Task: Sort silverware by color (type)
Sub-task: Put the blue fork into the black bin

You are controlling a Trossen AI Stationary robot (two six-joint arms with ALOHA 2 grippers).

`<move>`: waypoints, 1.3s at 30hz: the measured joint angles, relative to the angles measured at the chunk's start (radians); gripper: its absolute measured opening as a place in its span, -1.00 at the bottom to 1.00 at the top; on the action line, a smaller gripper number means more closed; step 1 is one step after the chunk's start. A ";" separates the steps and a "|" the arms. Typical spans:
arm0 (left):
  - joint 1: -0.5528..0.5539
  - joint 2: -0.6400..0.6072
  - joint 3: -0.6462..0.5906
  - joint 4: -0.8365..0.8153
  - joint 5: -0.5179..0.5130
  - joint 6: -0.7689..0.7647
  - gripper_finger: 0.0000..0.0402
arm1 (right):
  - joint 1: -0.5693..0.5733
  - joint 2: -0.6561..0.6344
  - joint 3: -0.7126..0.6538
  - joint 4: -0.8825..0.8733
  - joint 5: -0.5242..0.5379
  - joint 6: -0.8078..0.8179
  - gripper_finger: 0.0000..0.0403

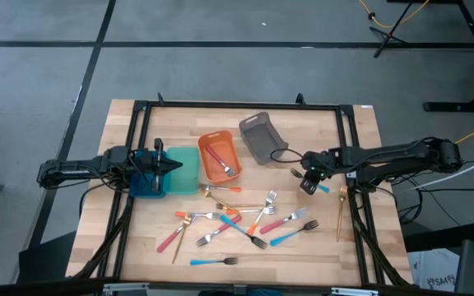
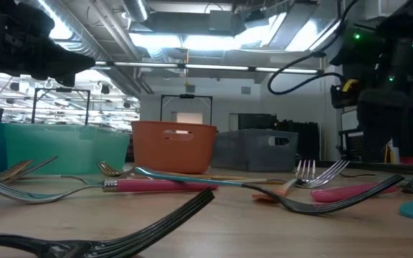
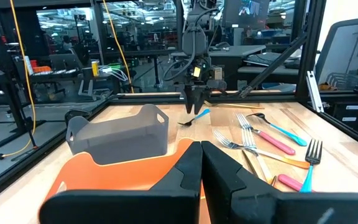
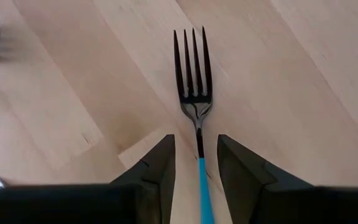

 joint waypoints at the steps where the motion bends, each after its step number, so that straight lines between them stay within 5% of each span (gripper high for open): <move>1: 0.000 0.000 0.000 0.000 0.000 0.000 -0.99 | 0.000 0.000 -0.007 0.006 0.000 0.000 -0.46; 13: 0.000 0.000 0.000 0.000 -0.001 -0.001 -0.99 | 0.000 0.000 -0.021 0.030 0.007 0.000 -0.49; 30: 0.000 0.000 0.000 0.000 -0.001 0.000 -0.99 | 0.157 0.000 -0.021 0.030 0.108 0.000 -0.99; 39: 0.000 0.000 0.000 0.000 -0.001 0.000 -0.99 | 0.156 0.000 -0.021 0.029 0.130 -0.003 -0.85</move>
